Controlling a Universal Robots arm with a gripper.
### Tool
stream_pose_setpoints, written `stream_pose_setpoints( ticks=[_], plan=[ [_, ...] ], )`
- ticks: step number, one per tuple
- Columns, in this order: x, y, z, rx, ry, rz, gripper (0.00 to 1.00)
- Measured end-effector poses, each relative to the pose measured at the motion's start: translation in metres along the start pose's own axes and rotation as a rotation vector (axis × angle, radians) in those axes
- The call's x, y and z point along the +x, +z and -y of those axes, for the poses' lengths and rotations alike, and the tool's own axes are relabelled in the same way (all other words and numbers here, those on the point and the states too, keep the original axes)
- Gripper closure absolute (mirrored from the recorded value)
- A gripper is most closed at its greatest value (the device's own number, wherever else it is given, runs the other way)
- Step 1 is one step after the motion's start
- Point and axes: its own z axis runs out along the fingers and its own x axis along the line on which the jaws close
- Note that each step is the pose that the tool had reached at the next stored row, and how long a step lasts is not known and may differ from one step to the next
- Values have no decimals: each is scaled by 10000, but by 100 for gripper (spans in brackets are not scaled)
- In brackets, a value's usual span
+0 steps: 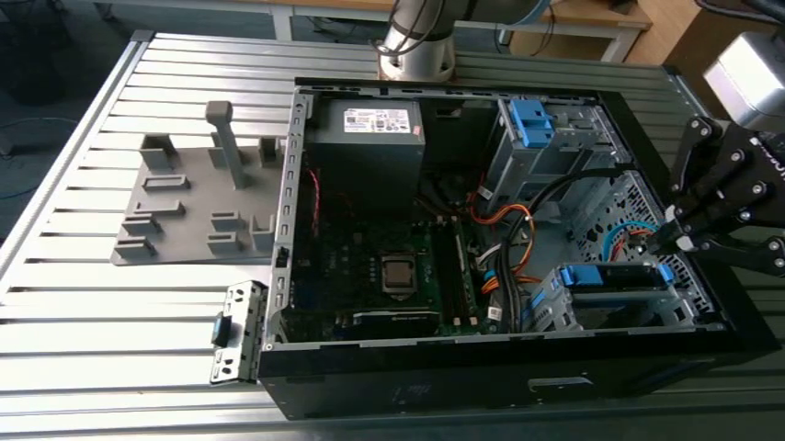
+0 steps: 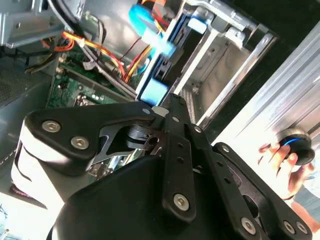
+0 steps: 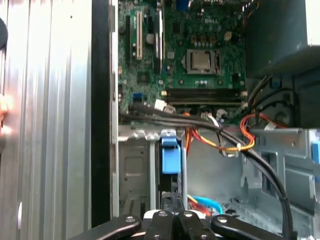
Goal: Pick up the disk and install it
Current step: 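Insert the disk into the insertion slot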
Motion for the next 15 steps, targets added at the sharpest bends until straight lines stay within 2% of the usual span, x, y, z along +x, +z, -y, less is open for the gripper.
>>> stream_pose_setpoints(
  ticks=[6,8,10,15],
  plan=[
    [3,90,278,-51,6,1,89],
    [-2,114,346,-54,4,-2,89],
    [-4,122,377,-54,4,-3,89],
    [-4,122,382,-54,5,-3,89]
  ],
)
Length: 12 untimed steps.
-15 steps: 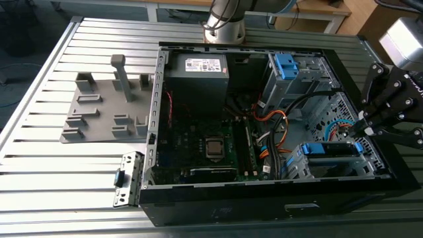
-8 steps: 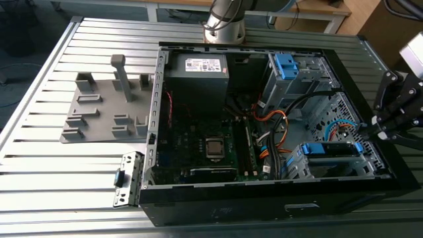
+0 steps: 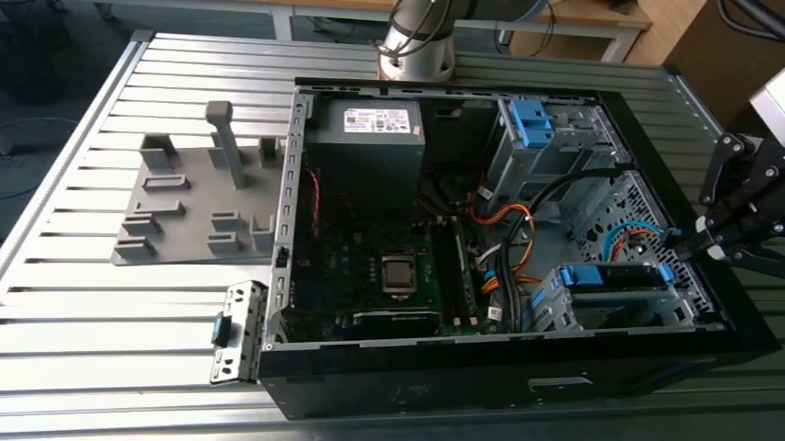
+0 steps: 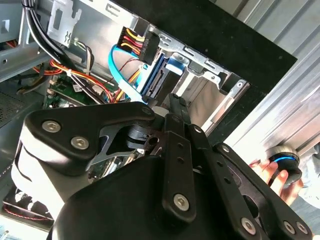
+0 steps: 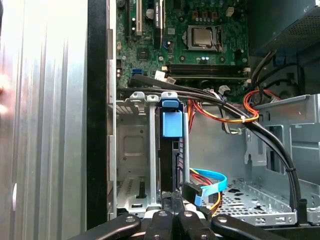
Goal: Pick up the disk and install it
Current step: 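Insert the first disk wire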
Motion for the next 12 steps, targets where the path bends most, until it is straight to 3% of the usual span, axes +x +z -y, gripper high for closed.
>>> stream_pose_setpoints(
  ticks=[8,12],
  plan=[
    [0,0,5,0,0,1,89],
    [0,0,7,0,0,0,71]
  ],
)
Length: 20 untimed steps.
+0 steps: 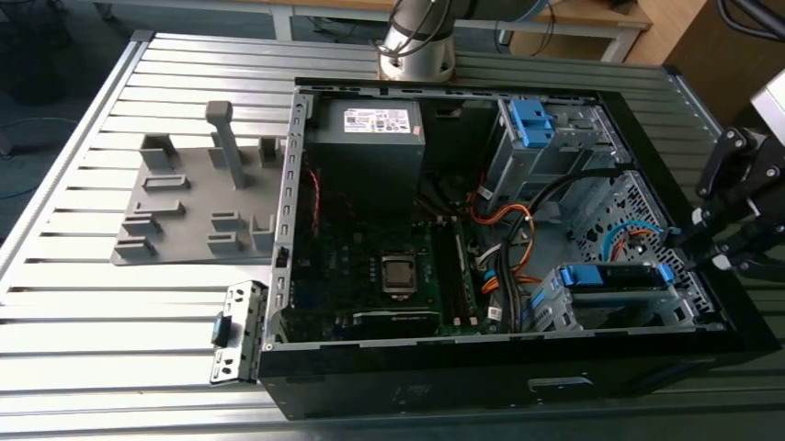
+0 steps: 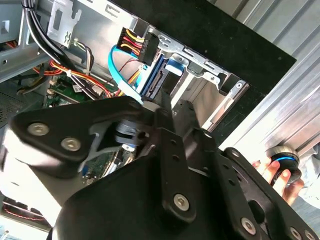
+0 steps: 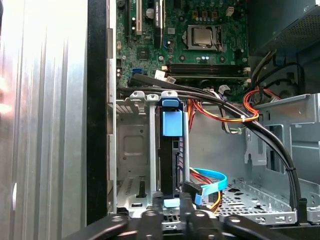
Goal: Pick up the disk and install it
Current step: 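Insert the first disk wire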
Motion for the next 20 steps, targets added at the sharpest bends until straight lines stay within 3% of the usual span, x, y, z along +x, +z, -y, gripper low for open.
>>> stream_pose_setpoints(
  ticks=[5,6,9,13,20],
  plan=[
    [0,0,3,0,0,0,59],
    [0,0,4,0,0,0,53],
    [0,14,23,-3,-1,-1,53],
    [-23,59,84,-17,3,-46,53],
    [-143,99,100,-19,-15,-52,53]
  ],
)
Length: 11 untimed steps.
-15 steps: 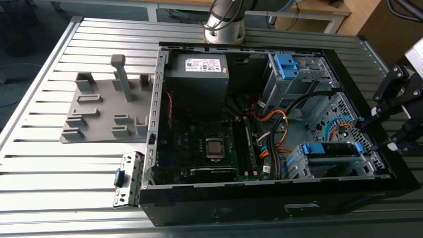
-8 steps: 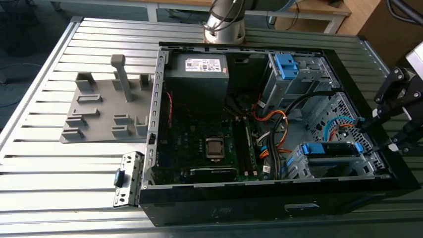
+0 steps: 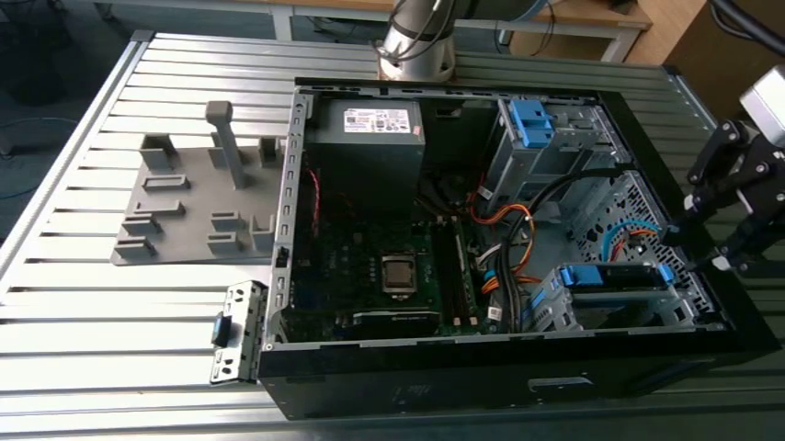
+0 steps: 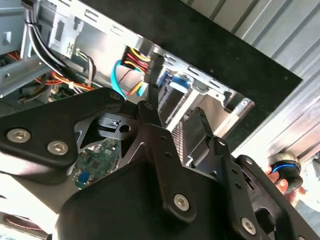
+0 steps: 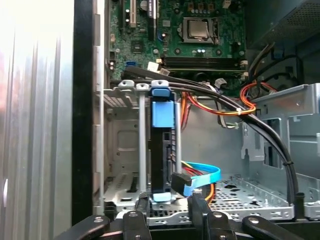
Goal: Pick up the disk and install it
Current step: 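Insert the first disk wire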
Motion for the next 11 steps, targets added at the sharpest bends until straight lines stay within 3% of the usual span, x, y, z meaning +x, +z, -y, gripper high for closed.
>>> stream_pose_setpoints(
  ticks=[4,8,11],
  plan=[
    [-80,21,3,-1,-18,-3,53],
    [-127,88,13,-3,-40,-76,53],
    [-185,108,22,-4,-45,-78,53]
  ],
)
